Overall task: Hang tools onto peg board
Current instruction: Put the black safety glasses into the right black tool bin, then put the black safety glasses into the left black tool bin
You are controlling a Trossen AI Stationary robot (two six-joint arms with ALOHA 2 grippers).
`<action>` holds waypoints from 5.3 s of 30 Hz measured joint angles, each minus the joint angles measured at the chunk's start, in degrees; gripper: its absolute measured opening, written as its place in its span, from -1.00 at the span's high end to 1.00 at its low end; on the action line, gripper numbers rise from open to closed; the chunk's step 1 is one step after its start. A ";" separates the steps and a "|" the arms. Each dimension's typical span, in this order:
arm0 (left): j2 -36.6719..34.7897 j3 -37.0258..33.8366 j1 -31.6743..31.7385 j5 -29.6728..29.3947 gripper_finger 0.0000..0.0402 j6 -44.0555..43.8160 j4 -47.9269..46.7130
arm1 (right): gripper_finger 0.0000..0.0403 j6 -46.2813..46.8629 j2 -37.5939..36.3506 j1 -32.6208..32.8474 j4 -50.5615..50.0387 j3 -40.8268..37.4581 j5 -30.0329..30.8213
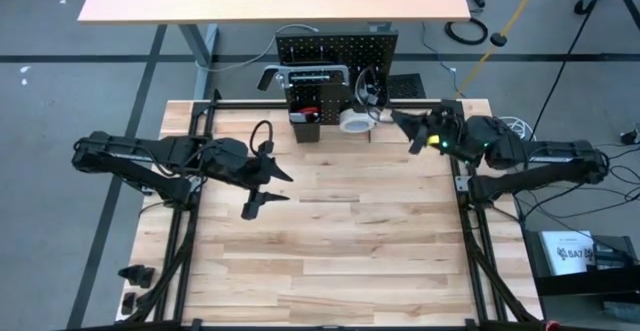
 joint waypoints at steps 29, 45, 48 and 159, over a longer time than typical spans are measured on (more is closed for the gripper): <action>-0.02 0.01 0.00 0.00 -0.09 1.12 0.22 | 0.93 26.84 10.52 -13.59 -24.94 16.74 -8.05; -0.02 0.00 0.00 0.00 -0.09 1.52 -0.02 | 0.89 26.95 11.22 -14.45 -25.06 16.74 -11.11; -0.02 0.02 0.00 0.00 -0.09 1.51 -0.02 | 0.87 26.79 11.22 -14.45 -25.06 16.74 -11.11; -0.02 0.03 -0.02 0.04 -0.09 1.25 -0.19 | 0.00 -23.63 4.73 -18.02 -18.36 16.68 -27.92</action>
